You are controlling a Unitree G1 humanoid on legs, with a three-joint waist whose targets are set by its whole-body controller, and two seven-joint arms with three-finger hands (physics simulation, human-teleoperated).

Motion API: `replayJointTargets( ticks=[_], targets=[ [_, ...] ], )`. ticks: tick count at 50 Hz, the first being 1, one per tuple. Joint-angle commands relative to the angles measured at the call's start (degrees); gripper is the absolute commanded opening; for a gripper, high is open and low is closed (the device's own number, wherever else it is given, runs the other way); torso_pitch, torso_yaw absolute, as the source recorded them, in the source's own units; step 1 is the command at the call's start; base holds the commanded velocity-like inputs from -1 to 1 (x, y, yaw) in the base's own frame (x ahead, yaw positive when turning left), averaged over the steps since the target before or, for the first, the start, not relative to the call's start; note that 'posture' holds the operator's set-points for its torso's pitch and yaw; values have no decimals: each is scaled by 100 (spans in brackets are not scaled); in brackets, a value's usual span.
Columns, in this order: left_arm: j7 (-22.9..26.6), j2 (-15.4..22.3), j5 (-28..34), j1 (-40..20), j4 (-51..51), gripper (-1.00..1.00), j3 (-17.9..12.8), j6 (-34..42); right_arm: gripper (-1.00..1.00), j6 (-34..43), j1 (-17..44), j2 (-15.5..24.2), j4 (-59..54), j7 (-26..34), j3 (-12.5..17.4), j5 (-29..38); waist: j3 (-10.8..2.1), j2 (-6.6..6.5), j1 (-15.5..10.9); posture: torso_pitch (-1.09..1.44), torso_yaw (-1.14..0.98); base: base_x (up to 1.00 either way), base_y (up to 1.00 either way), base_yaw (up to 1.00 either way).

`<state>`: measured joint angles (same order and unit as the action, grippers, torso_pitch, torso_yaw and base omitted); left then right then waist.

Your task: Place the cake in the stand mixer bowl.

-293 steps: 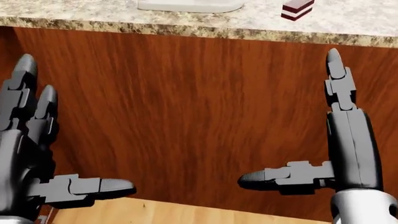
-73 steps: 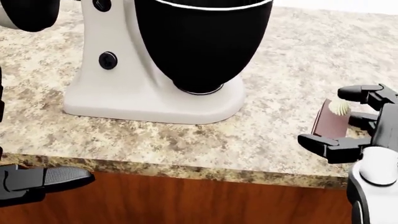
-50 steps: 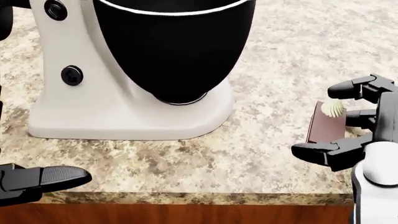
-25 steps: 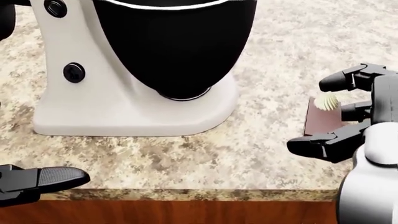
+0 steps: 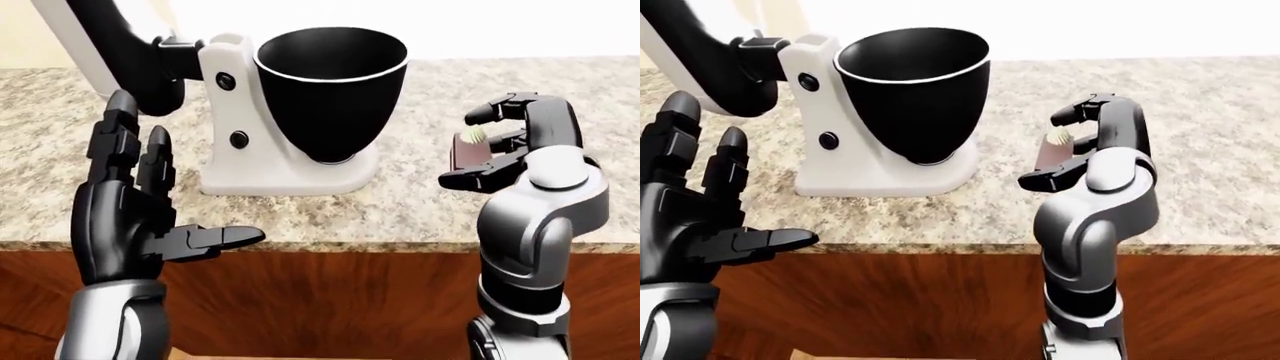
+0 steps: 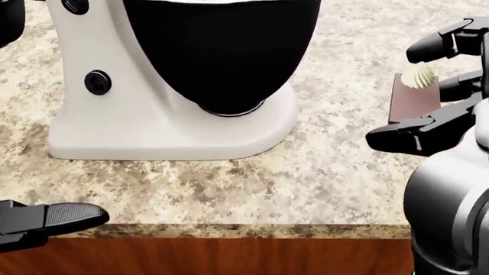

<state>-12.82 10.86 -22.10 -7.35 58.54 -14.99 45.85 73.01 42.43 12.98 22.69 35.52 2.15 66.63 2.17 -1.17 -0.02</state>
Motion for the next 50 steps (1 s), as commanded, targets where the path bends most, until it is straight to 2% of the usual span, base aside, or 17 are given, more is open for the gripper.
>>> replayJointTargets(
  ticks=[1,9,22,28,38,47,50],
  targets=[
    [-27,71,-31,-88,146,100,-45,-161,-100,-288,270,43,183,81,53,284,-136,13,-1,0,0,0,0,0],
    [-221,222,-231,-96,146,100,-37,-177,-100,-548,599,203,-167,399,232,535,-135,-4,5,0,0,0,0,0],
    [-145,157,-160,-131,146,100,-67,-128,-100,-1160,1467,613,-1038,789,322,842,-120,-17,23,0,0,0,0,0],
    [-125,164,-160,-93,146,100,-75,-167,-100,-1749,1691,676,-1261,462,353,534,-105,-21,23,0,0,0,0,0],
    [-143,183,-184,-60,146,100,-73,-193,-100,-2110,2299,827,-1842,355,329,352,-87,-18,31,0,0,0,0,0],
    [-69,108,-106,-88,146,100,-86,-158,-100,-2576,3387,988,-3042,194,242,192,-62,-36,41,0,0,0,0,0],
    [-42,85,-69,-74,146,100,-74,-167,-100,-2699,3573,990,-3338,74,237,95,-49,-40,41,0,0,0,0,0]
  ],
)
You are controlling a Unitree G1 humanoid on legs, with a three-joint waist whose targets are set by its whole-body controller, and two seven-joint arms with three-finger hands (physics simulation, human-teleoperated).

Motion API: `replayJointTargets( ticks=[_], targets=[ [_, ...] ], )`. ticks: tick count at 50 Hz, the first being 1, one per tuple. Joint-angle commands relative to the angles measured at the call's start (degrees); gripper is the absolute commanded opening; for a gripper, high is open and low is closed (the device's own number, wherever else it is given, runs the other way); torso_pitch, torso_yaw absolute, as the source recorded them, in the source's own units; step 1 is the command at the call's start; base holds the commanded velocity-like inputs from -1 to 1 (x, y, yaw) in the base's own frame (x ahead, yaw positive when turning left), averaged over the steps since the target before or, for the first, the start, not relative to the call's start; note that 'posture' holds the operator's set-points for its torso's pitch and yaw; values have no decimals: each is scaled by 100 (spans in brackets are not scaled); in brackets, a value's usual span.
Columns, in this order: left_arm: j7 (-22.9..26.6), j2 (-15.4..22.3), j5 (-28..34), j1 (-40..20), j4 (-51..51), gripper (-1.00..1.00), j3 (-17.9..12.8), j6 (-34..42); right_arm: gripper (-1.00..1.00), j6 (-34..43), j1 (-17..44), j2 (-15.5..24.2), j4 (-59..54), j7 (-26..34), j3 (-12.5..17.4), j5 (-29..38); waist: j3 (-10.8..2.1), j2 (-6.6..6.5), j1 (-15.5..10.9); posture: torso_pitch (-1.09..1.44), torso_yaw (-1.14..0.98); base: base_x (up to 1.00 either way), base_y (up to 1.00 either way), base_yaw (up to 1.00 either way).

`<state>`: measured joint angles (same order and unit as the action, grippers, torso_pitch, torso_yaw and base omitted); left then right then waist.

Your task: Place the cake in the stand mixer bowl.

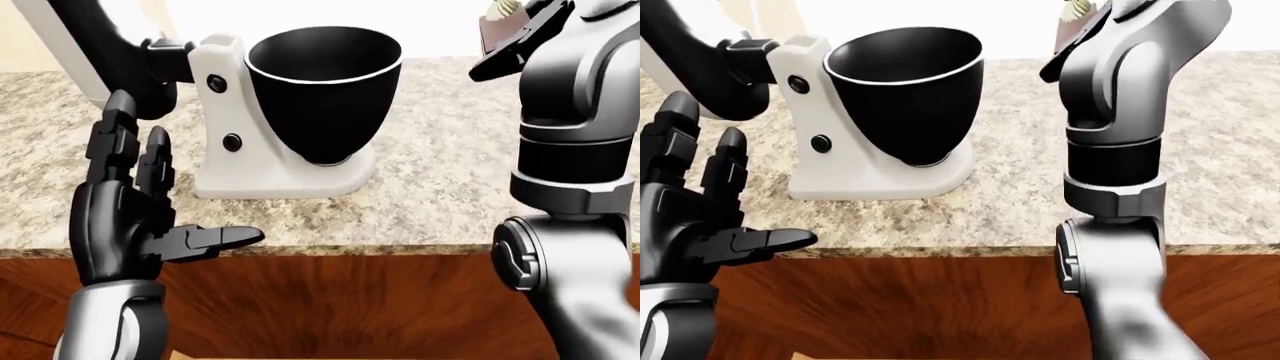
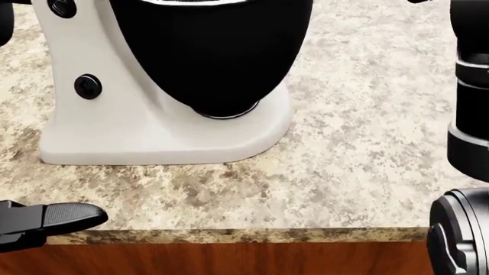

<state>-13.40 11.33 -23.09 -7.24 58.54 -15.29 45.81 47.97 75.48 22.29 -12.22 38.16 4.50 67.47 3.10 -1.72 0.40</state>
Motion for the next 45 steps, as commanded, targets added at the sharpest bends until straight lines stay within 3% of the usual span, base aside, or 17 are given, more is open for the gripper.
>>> replayJointTargets(
  ticks=[1,7,27,45],
  targets=[
    [22,34,35,-79,146,100,-45,-169,-100,-225,326,64,81,-205,-14,1,-140,17,-1,0,0,0,0,0],
    [25,38,22,-65,146,100,-57,-180,-100,-483,940,55,-635,-296,-92,-92,-135,14,3,0,0,0,0,0],
    [29,39,-91,-182,146,100,-230,-43,-100,-1819,2776,-348,-3852,-1424,-357,-818,-117,-54,21,0,0,0,0,0],
    [107,-30,-70,-137,146,100,-292,-60,-100,-2732,3316,-769,-5235,-1785,-494,-1218,-116,-85,27,0,0,0,0,0]
  ],
)
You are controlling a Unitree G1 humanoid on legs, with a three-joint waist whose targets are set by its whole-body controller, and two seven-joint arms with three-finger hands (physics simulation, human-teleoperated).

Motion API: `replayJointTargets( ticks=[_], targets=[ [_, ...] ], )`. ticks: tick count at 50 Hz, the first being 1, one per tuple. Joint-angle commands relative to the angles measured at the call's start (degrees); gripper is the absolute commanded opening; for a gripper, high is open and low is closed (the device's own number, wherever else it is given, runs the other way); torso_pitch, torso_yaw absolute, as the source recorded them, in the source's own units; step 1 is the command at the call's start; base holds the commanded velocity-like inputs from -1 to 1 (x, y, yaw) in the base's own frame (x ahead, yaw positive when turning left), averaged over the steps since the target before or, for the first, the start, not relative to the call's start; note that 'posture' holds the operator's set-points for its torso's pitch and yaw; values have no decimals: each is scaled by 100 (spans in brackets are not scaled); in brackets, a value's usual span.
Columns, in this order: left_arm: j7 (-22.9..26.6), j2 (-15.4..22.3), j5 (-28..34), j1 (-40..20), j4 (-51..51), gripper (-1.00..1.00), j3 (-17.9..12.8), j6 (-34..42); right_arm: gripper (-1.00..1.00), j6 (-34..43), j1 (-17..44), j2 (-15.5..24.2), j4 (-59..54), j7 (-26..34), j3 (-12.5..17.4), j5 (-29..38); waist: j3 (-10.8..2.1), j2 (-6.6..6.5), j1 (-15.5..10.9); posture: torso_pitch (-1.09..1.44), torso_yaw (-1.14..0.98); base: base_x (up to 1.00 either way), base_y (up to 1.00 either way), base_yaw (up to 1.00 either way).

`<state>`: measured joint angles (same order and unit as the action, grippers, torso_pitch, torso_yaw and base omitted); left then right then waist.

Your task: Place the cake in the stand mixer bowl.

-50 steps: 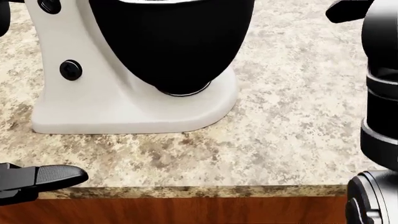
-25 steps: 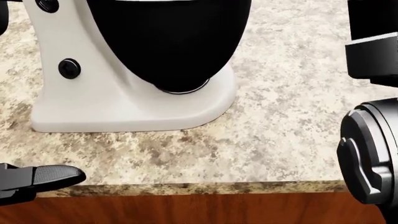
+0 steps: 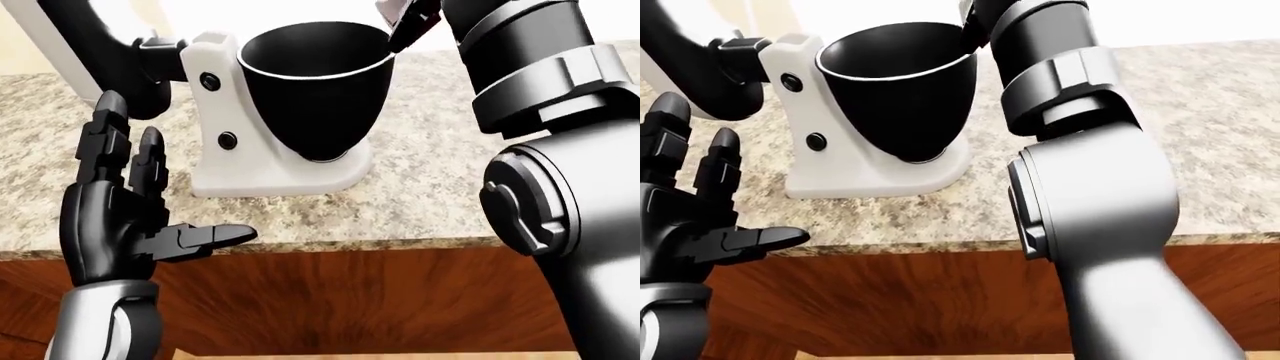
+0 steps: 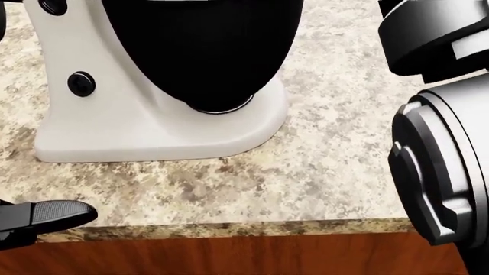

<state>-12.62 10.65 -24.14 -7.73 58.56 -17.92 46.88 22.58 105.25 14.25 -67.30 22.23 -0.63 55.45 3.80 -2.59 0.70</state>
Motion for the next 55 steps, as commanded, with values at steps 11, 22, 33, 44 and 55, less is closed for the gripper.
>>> replayJointTargets(
  ticks=[11,22,33,44,55],
  targets=[
    [158,-43,76,-106,144,100,-148,-128,-100,-441,444,-265,-69,-295,-52,-110,-182,-4,7,0,0,0,0,0],
    [203,-83,132,-121,115,100,-153,-132,-100,-625,473,-437,-204,-297,-78,-149,-186,-15,19,0,0,0,0,0],
    [270,-119,126,-152,117,100,-248,-79,-100,-828,554,-659,-355,-304,-102,-183,-190,-35,49,0,0,0,0,0],
    [279,-110,133,-169,60,100,-246,-115,-100,-1010,661,-800,-481,-338,-97,-191,-175,-44,72,0,0,0,0,0],
    [323,-129,162,-115,26,100,-246,-188,-100,-1216,763,-929,-500,-395,-54,-278,-160,-47,82,0,0,0,0,0]
  ],
)
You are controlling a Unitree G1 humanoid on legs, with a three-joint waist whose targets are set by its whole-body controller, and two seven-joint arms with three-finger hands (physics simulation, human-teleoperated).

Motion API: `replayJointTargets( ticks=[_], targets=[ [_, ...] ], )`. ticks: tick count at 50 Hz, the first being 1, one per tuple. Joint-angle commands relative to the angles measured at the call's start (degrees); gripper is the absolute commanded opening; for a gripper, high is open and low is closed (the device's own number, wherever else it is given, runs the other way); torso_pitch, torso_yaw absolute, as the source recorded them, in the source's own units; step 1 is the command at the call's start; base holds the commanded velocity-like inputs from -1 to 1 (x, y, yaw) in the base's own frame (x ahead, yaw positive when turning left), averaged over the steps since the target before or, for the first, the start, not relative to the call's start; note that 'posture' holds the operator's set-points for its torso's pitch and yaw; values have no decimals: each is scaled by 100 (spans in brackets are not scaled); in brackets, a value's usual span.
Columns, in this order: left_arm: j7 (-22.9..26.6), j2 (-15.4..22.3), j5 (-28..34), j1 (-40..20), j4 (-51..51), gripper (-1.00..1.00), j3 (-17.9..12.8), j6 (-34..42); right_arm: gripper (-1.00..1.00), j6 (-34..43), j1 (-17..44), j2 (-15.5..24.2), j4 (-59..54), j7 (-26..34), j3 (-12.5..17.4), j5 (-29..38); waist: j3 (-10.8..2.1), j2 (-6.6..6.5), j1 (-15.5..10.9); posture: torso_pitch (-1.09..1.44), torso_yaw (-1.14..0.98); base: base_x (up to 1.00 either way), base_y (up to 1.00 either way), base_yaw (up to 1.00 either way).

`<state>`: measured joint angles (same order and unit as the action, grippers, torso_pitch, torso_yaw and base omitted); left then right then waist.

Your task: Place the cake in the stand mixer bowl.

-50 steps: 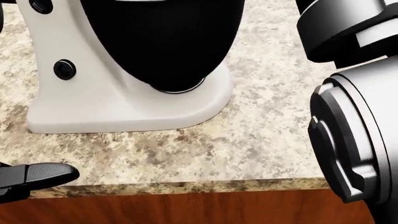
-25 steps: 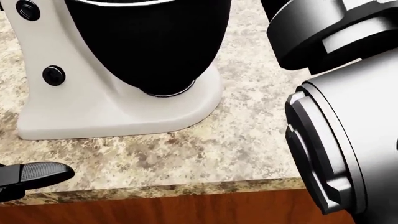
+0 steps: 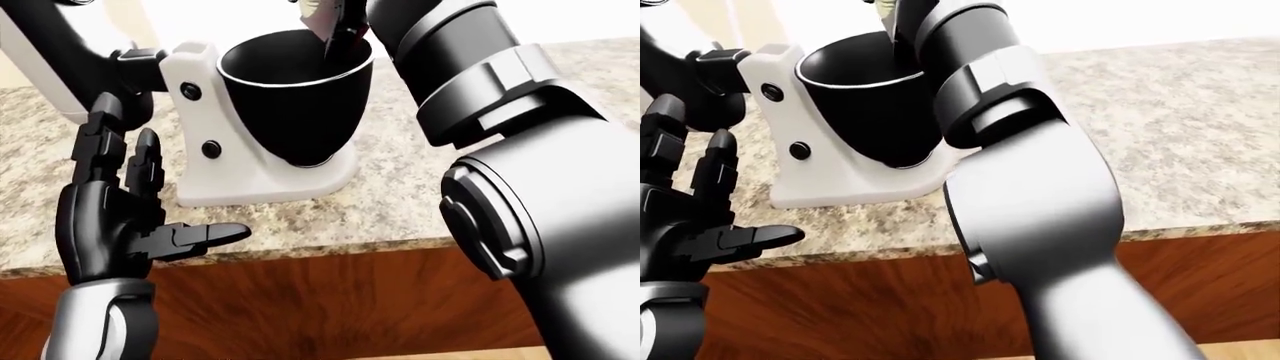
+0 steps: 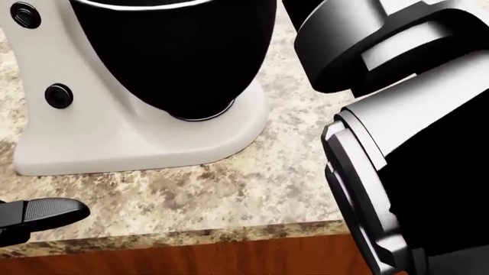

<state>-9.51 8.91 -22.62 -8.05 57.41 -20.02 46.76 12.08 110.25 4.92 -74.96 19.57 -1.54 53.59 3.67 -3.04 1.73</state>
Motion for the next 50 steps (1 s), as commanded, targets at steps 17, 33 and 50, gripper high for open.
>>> replayJointTargets(
  ticks=[17,33,50],
  targets=[
    [66,35,-4,-43,62,100,-105,-256,-100,-585,190,-177,143,-416,92,-371,-154,9,-52,0,0,0,0,0],
    [85,37,22,-27,-18,100,-76,-360,15,-565,220,-166,123,-579,68,-397,-170,7,-75,0,0,0,0,0],
    [100,19,58,16,18,100,-51,-367,100,-476,210,-139,135,-630,29,-267,-177,5,-83,0,0,0,0,0]
  ],
)
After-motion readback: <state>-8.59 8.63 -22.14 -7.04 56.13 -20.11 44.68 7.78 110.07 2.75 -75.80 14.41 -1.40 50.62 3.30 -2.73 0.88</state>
